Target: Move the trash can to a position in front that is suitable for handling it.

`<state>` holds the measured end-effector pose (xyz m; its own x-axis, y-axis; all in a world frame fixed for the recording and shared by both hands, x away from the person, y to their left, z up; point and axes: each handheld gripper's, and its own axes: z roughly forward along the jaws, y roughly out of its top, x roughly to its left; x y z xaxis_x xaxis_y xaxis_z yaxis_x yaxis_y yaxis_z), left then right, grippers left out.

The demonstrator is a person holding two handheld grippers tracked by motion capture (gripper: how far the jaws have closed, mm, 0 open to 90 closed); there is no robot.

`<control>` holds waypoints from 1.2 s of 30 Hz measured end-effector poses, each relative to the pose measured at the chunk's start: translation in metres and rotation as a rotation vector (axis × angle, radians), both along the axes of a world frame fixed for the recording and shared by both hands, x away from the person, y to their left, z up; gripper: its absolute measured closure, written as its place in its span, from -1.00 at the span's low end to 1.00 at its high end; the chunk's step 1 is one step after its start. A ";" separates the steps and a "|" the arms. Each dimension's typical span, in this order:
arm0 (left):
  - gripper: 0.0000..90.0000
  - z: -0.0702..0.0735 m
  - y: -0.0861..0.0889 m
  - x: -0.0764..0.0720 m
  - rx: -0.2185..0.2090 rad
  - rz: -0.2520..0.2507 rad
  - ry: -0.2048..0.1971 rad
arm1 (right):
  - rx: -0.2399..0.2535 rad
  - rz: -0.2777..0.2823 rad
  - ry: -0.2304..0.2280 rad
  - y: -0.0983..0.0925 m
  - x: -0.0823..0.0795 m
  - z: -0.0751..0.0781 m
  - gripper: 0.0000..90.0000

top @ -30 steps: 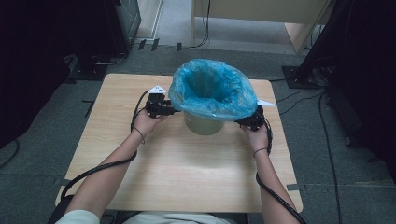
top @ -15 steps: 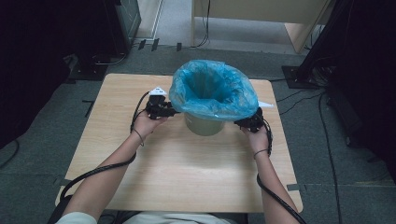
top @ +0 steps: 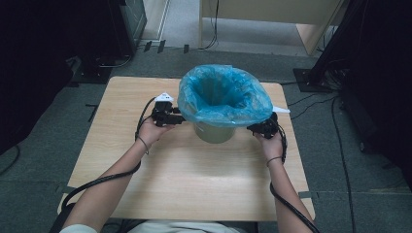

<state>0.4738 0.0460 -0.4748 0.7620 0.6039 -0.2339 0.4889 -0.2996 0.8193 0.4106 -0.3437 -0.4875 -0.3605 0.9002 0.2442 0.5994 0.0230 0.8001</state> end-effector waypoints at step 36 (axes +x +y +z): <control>0.11 0.006 0.003 -0.025 -0.002 -0.087 0.015 | 0.009 0.023 0.040 0.008 -0.023 0.010 0.20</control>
<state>0.4485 0.0487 -0.4688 0.8078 0.5354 -0.2466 0.4734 -0.3399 0.8126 0.3873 -0.3357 -0.4778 -0.3706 0.8896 0.2670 0.6299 0.0295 0.7761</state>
